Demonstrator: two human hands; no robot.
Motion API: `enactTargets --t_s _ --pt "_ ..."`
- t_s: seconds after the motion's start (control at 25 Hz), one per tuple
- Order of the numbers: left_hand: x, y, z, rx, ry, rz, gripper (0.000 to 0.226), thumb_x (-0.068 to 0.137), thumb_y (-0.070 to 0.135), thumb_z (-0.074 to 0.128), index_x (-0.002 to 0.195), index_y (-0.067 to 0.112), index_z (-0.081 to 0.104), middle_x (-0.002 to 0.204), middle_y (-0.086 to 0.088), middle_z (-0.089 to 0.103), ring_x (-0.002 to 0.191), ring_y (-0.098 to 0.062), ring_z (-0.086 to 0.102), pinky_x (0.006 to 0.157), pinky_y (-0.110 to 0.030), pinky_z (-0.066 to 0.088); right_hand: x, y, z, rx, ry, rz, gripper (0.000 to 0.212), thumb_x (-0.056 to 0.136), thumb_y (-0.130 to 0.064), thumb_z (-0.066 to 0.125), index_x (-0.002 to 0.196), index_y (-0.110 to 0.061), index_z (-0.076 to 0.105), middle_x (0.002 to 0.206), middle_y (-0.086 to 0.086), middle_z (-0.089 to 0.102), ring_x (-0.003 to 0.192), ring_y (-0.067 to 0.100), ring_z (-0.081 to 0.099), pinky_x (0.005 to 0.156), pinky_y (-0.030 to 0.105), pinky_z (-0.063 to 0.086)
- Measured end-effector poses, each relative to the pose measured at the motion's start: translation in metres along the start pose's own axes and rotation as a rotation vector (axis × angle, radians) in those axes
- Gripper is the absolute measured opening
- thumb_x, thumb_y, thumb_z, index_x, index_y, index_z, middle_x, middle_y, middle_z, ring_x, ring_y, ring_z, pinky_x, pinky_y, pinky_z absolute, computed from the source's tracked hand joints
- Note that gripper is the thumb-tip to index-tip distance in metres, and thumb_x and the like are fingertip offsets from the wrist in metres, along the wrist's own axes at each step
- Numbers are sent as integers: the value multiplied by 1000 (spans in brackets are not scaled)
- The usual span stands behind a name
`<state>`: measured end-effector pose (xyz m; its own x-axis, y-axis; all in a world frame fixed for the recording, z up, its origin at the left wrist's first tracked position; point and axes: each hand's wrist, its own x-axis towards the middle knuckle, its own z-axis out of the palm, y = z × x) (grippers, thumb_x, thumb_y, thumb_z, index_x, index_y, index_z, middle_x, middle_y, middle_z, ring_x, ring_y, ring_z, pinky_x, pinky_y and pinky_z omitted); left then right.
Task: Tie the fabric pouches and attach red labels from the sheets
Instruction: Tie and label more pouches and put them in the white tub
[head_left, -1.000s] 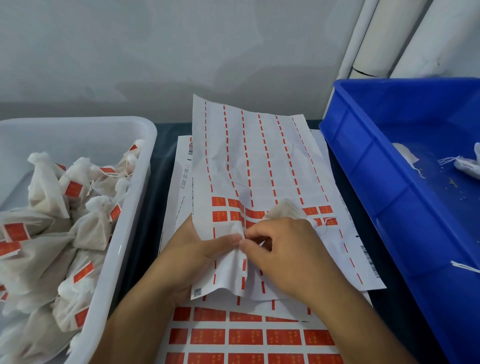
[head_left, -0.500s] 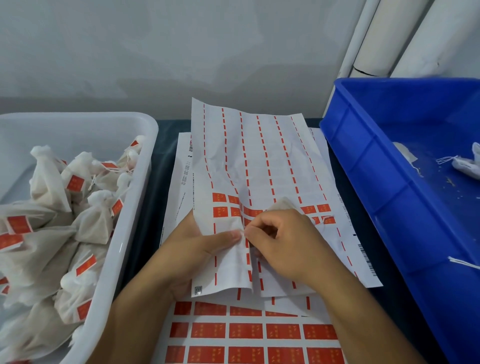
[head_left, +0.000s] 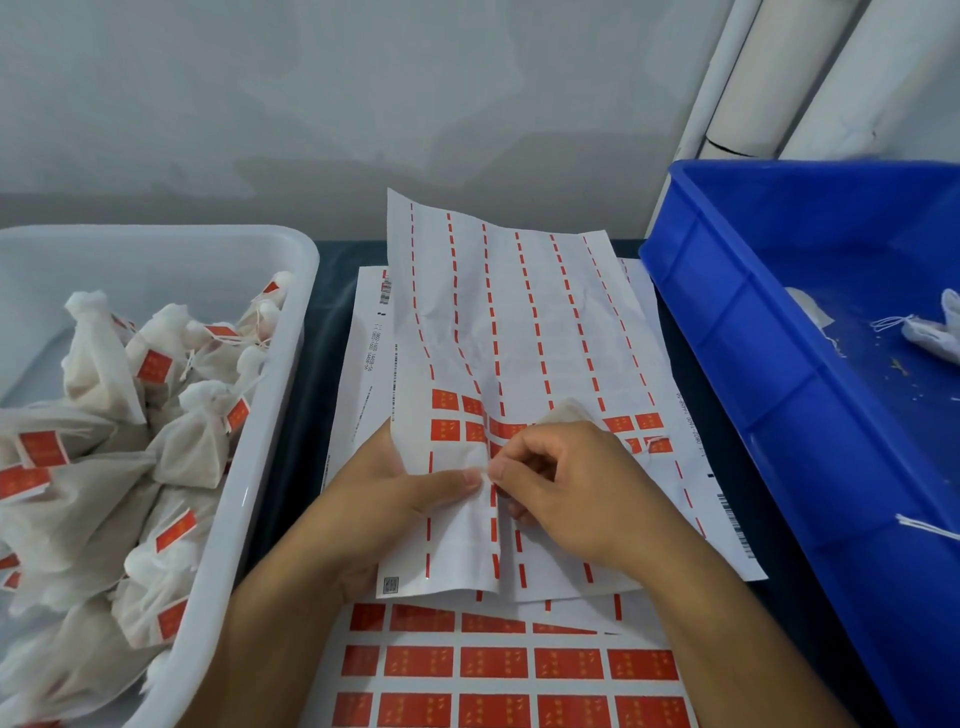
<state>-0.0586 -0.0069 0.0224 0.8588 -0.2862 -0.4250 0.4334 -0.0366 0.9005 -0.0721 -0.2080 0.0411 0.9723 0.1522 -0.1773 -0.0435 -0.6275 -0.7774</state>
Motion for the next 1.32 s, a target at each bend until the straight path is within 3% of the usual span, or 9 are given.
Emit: enactTargets --t_s 0.28,0.48,0.68,0.8,0.88,1.0,1.16,1.32 --pt "0 1 0 2 20 -23 41 87 17 79 124 28 64 106 -7 79 92 -34 77 80 -52 63 -1 -3 -4 10 -30 -16 16 105 -37 55 91 -35 62 85 -11 70 78 11 71 80 33 64" --pt "0 2 2 27 58 -38 39 86 23 81 119 33 64 99 -3 80 85 -31 78 71 -46 64 -1 -1 -7 39 -19 23 13 104 -40 55 94 -35 63 83 -11 73 75 7 73 81 31 64" --pt "-1 1 0 64 46 -41 33 88 26 80 115 38 65 102 -2 80 87 -31 78 75 -49 64 0 2 -3 -55 -11 7 14 94 -54 64 91 -41 67 84 -23 69 77 0 69 72 15 57" --pt "-2 2 3 138 69 11 30 88 29 79 110 45 67 100 7 80 85 -22 79 72 -41 65 1 2 0 -122 -8 4 11 98 -51 62 91 -43 64 82 -26 65 75 -1 66 63 6 46" --pt "-2 2 3 154 61 29 27 89 30 79 105 49 67 99 8 79 85 -20 79 70 -38 65 2 2 0 -157 -2 -8 13 101 -48 58 93 -40 65 84 -23 65 76 1 65 64 7 45" --pt "-3 3 2 158 53 29 30 88 33 79 110 48 66 102 7 79 87 -22 79 77 -47 64 1 3 -3 -156 -7 -7 14 100 -49 58 96 -39 66 88 -23 66 79 3 66 68 9 47" --pt "-4 5 5 160 40 70 49 77 42 82 122 45 61 106 7 78 88 -24 79 76 -48 64 -2 1 -3 -98 13 -28 30 85 -67 62 97 -41 71 89 -25 68 81 -2 66 70 9 48" --pt "-3 3 6 156 22 76 50 79 42 81 124 47 59 108 9 78 89 -23 78 75 -45 65 -3 -1 2 -214 33 -62 16 97 -54 61 98 -41 70 80 -31 58 76 -3 63 63 3 40"
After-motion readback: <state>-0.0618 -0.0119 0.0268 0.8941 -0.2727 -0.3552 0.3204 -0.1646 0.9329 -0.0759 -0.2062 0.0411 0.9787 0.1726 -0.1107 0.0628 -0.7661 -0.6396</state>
